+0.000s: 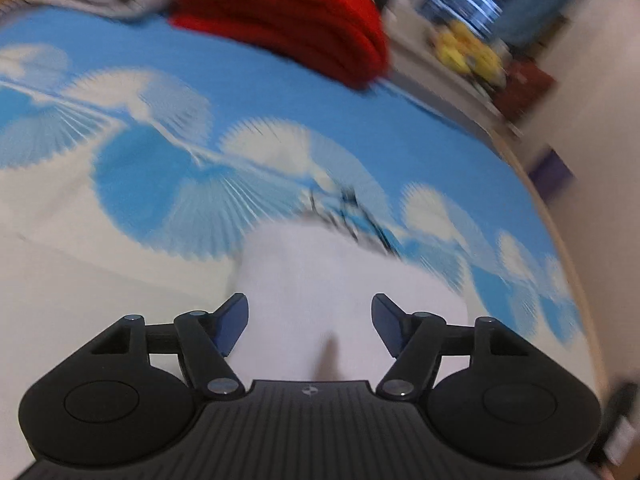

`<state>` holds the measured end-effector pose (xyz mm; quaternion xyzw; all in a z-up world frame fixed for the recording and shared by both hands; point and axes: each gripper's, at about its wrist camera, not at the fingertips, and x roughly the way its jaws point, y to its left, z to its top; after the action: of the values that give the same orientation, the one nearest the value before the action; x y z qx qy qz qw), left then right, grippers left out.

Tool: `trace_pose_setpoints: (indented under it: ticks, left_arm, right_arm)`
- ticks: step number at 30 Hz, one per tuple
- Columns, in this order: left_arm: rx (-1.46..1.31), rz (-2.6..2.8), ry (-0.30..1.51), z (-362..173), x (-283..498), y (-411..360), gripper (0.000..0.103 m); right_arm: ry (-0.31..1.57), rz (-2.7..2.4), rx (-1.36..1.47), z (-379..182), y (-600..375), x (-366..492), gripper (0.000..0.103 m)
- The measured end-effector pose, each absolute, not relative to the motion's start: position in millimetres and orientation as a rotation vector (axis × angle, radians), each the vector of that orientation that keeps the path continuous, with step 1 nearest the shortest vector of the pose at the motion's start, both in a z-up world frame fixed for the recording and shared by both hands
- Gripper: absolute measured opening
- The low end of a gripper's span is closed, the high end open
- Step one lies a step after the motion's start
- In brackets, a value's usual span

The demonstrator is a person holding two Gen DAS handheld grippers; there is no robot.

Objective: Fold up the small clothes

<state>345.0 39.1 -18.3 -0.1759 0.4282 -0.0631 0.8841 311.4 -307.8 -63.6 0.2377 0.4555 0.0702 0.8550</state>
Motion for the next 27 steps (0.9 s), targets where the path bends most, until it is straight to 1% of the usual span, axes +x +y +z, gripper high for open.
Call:
trace_pose_setpoints:
  ticks: [2,4,5,6,7,8,9,10,11,13,14,15,17,19,21,23,25,26,27]
  left_arm:
    - [-0.289,-0.214,0.968,-25.9,340.0,29.6,0.072]
    - [-0.137,-0.21,1.068,-44.7,334.6,16.3,0.072]
    - [-0.078,-0.186,1.096,-51.9,332.2,10.5,0.072]
    - [-0.044,-0.177,1.1,-56.9,329.9,9.0,0.073]
    - [-0.049,-0.18,1.092,-56.9,327.7,10.3,0.073]
    - [-0.074,-0.187,1.081,-54.9,325.1,13.8,0.072]
    - [-0.099,-0.193,1.072,-52.1,324.0,17.8,0.072]
    - [-0.122,-0.2,1.065,-50.2,323.0,22.0,0.072]
    - [-0.135,-0.208,1.059,-49.1,320.3,24.7,0.072]
    - [-0.112,-0.21,1.077,-57.3,317.4,25.6,0.074]
    - [-0.076,-0.198,1.097,-65.6,318.0,24.6,0.081]
    - [-0.056,-0.201,1.112,-70.3,318.1,24.1,0.083]
    - [-0.108,-0.185,1.121,-70.5,314.9,30.2,0.084]
    - [-0.117,-0.144,1.081,-54.1,304.1,33.8,0.083]
    - [-0.108,-0.098,1.007,-32.7,288.5,38.3,0.083]
    - [-0.126,-0.058,0.942,-8.8,273.4,45.0,0.084]
    - [-0.128,-0.024,0.883,16.2,255.1,47.2,0.084]
    - [-0.111,-0.015,0.842,30.0,242.3,46.0,0.085]
    - [-0.088,-0.013,0.802,42.4,228.7,43.1,0.086]
  right_arm:
    - [1.011,0.091,0.486,-72.8,-309.9,317.5,0.005]
    - [1.013,0.076,0.547,-74.7,-318.7,318.1,0.006]
    - [0.994,0.076,0.558,-71.0,-321.9,316.0,0.008]
    - [0.967,0.089,0.557,-65.2,-322.6,313.9,0.012]
    - [0.931,0.11,0.55,-57.4,-321.2,310.7,0.014]
    - [0.897,0.145,0.548,-50.8,-319.1,308.1,0.018]
    - [0.873,0.186,0.549,-45.2,-315.8,305.1,0.034]
    - [0.854,0.237,0.55,-40.0,-312.0,302.8,0.048]
    - [0.846,0.264,0.544,-38.0,-309.3,299.5,0.05]
    - [0.867,0.306,0.525,-40.4,-299.9,295.3,0.049]
    - [0.91,0.321,0.509,-45.9,-295.8,296.9,0.049]
    - [0.971,0.324,0.478,-53.3,-290.9,298.5,0.049]
    - [1.113,0.29,0.374,-72.7,-281.3,302.9,0.049]
    - [1.151,0.213,0.311,-79.0,-281.7,300.9,0.05]
    - [1.094,0.182,0.316,-63.2,-287.4,296.3,0.049]
    - [0.984,0.154,0.282,-35.8,-291.9,284.2,0.05]
    - [0.902,0.12,0.238,-8.5,-294.2,267.3,0.062]
    - [0.865,0.11,0.229,4.7,-296.6,258.8,0.066]
    - [0.828,0.107,0.228,17.6,-296.2,250.2,0.073]
